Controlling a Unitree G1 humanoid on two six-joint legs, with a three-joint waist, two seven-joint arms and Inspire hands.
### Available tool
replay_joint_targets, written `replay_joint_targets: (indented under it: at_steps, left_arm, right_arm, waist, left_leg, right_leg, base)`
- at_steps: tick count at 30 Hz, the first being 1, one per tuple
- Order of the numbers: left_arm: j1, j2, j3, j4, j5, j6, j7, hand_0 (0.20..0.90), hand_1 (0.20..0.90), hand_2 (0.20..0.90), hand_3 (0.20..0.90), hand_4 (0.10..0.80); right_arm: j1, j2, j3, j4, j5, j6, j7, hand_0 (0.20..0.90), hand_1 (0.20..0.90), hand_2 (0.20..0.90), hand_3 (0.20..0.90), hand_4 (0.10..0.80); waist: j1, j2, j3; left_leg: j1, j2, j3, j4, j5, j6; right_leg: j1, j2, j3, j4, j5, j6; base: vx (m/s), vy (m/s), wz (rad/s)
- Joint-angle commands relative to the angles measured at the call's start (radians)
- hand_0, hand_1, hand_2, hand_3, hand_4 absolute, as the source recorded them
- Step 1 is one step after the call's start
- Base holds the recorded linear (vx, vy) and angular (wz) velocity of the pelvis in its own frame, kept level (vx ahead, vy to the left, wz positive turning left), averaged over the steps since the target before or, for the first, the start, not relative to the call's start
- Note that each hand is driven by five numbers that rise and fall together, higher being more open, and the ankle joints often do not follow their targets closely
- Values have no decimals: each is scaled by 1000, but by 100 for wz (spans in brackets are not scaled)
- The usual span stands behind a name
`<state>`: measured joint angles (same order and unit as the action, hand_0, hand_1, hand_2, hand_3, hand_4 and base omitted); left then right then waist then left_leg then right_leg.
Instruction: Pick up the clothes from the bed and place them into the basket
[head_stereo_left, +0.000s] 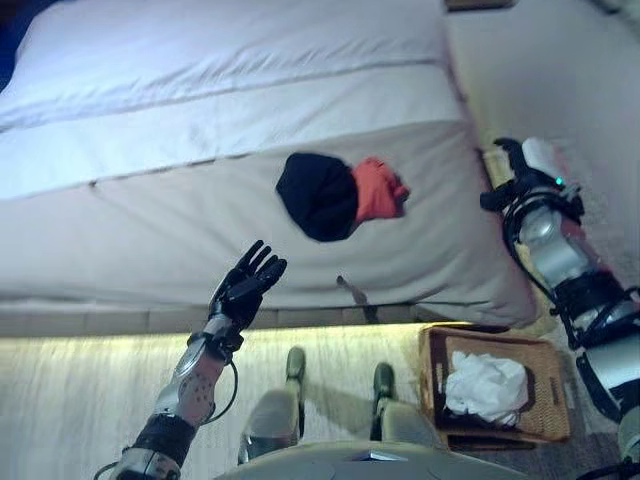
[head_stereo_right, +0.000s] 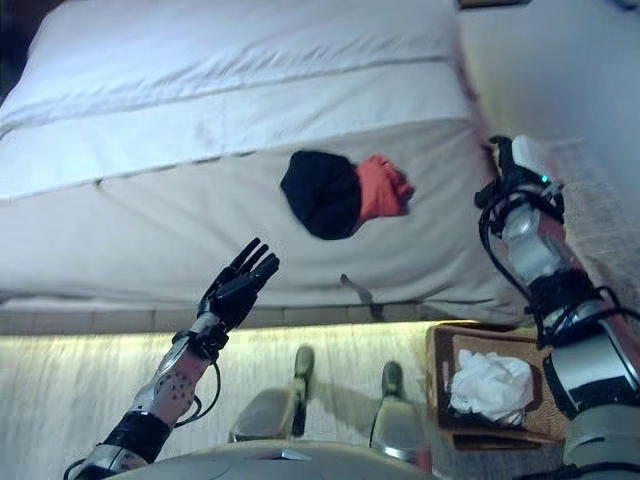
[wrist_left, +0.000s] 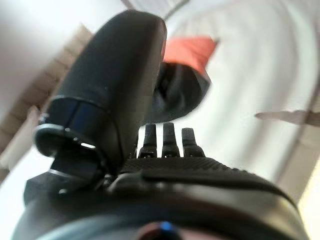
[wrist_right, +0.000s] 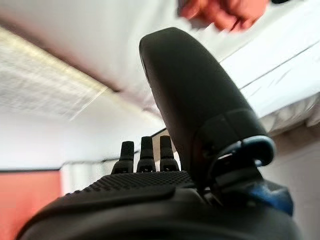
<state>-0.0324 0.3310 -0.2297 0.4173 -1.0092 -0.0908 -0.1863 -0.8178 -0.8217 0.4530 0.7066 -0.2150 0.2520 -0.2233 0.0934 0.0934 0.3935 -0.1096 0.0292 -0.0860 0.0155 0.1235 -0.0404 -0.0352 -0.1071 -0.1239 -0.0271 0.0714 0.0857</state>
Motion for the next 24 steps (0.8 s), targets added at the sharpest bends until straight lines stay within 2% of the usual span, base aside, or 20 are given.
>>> replay_joint_targets:
  at_steps: [1,7,15,18,19,24]
  left_arm:
    - [-48,51,-22,-111,-39,-87,-71,900,900,900,900,800]
    - [-66,56,-72,-179,-72,-123,-104,900,900,900,900,800]
    - [-40,90,-71,-310,-144,-156,-63,900,900,900,900,800]
    - [-25,96,-74,-348,-147,-163,-58,900,900,900,900,800]
    - [-9,100,-79,-362,-155,-168,-52,900,900,900,900,800]
    - [10,114,-80,-423,-185,-178,-17,900,900,900,900,800]
  right_arm:
    - [-185,-81,73,-16,37,-58,-106,900,900,900,900,800]
    - [-357,-94,156,78,89,-46,-166,900,900,900,900,800]
    - [-469,-97,175,130,141,8,-188,900,900,900,900,800]
    - [-496,-102,191,141,142,33,-200,900,900,900,900,800]
    - [-494,-100,195,149,137,38,-211,900,900,900,900,800]
    - [-545,-98,183,172,195,57,-282,900,900,900,900,800]
  waist:
    - [36,-32,50]
    - [73,17,127]
    - [126,37,127]
    - [135,44,127]
    - [139,44,127]
    - [157,53,127]
  left_leg:
    - [-45,-28,-64,177,-182,-1]
    - [-174,-84,-82,227,-167,16]
    - [-432,-132,-94,388,-191,40]
    - [-515,-138,-89,438,-201,48]
    - [-516,-138,-82,460,-233,51]
    - [-613,-144,-82,524,-248,63]
  right_leg:
    - [-91,-49,2,247,-146,-67]
    - [-223,-67,-35,348,-166,-78]
    - [-481,-86,-52,562,-222,-89]
    - [-563,-81,-44,615,-231,-94]
    - [-567,-77,-34,638,-260,-89]
    - [-659,-66,-35,697,-272,-93]
  base:
    - [-103,10,19]
    - [-120,25,26]
    - [-53,-2,23]
    - [1,-2,13]
    - [65,-35,11]
    - [5,-47,5]
